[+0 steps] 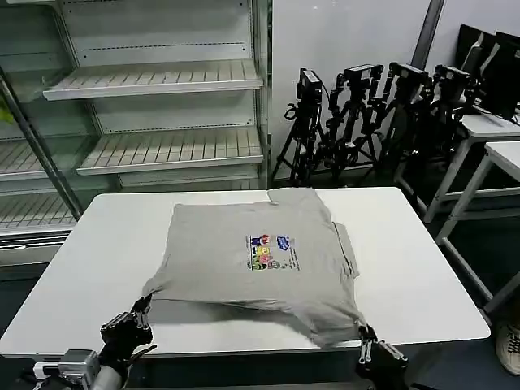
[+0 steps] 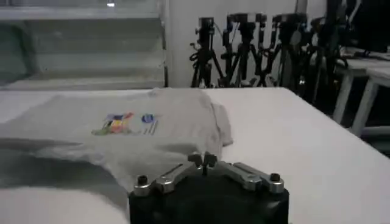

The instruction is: Fold and organize the clothes.

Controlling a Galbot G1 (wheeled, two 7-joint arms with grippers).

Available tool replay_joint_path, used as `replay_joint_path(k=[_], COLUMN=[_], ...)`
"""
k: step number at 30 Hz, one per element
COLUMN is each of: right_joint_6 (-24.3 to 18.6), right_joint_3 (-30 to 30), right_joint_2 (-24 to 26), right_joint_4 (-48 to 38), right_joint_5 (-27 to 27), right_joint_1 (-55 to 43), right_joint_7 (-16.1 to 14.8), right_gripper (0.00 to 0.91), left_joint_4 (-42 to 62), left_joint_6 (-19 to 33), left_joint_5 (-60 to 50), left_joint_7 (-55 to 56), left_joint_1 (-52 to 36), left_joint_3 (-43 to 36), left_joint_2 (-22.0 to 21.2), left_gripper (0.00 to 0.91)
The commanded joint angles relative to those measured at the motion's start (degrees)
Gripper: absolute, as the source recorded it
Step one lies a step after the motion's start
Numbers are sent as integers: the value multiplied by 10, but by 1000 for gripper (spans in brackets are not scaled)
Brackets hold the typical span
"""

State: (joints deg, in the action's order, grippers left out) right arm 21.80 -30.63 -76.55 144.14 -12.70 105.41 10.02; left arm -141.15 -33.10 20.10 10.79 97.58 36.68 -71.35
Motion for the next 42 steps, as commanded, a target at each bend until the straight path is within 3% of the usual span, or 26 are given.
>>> replay_joint_path(k=[1, 4, 15, 29, 42], right_joint_6=[-1, 11, 27, 65, 89], right_joint_3=[-34, -38, -13, 94, 175], right_joint_2=[26, 45, 95, 136, 111], right_joint_4=[14, -4, -119, -290, -435], right_joint_5=[-60, -95, -135, -146, -119], right_joint_1=[-74, -123, -259, -432, -559], right_joint_7=[11, 20, 30, 18, 5], right_gripper=[0, 0, 0, 0, 0], left_joint_4=[-11, 9, 105, 241, 322], left_joint_6=[4, 2, 13, 19, 24], left_joint_5=[-5, -7, -11, -9, -40], left_joint_7=[1, -1, -11, -8, 0], left_joint_1=[-12, -42, -136, -261, -314], left_joint_3=[8, -7, -60, -115, -156], left_joint_2=[41, 55, 107, 113, 96], left_gripper=[20, 20, 20, 20, 20])
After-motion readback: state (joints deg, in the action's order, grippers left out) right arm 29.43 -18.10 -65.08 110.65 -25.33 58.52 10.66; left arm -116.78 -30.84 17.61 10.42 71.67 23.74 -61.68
